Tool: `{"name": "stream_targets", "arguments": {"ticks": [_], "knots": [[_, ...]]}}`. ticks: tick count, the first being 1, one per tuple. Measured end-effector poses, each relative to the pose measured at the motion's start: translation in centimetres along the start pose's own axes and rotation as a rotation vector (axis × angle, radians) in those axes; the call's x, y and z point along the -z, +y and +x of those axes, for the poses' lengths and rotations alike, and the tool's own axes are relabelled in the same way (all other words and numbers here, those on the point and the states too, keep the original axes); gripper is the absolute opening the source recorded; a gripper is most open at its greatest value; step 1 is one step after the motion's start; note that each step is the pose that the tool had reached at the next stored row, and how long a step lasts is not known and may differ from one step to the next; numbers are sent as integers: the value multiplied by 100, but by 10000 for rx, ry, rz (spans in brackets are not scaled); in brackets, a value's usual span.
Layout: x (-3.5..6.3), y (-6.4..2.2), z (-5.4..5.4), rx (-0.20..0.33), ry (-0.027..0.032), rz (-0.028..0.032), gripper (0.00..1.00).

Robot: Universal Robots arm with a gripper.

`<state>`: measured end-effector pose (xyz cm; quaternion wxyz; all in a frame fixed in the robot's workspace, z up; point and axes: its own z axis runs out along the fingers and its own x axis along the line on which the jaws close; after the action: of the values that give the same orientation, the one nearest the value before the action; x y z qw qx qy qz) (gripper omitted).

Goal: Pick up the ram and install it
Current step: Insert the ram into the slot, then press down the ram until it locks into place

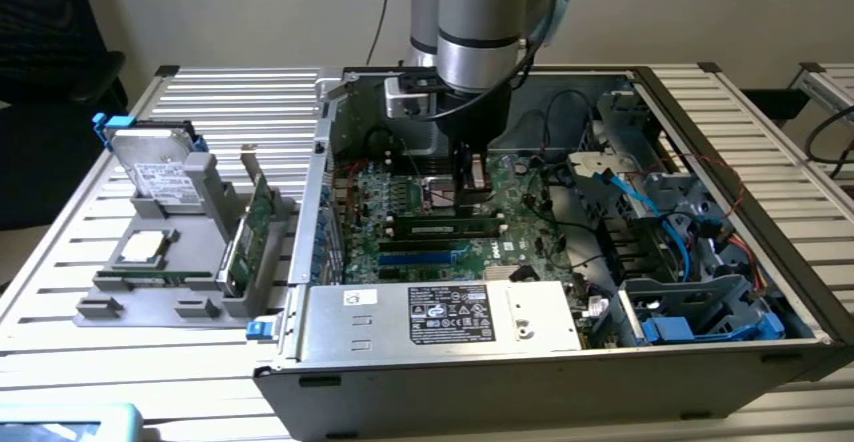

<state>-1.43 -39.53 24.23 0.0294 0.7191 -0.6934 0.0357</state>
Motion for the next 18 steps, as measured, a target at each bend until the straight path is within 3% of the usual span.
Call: {"name": "stream_targets", "arguments": {"ticks": [10,18], "knots": [[91,-156,32,0,-1,-18,22],[91,-156,32,-24,0,-24,22]]}}
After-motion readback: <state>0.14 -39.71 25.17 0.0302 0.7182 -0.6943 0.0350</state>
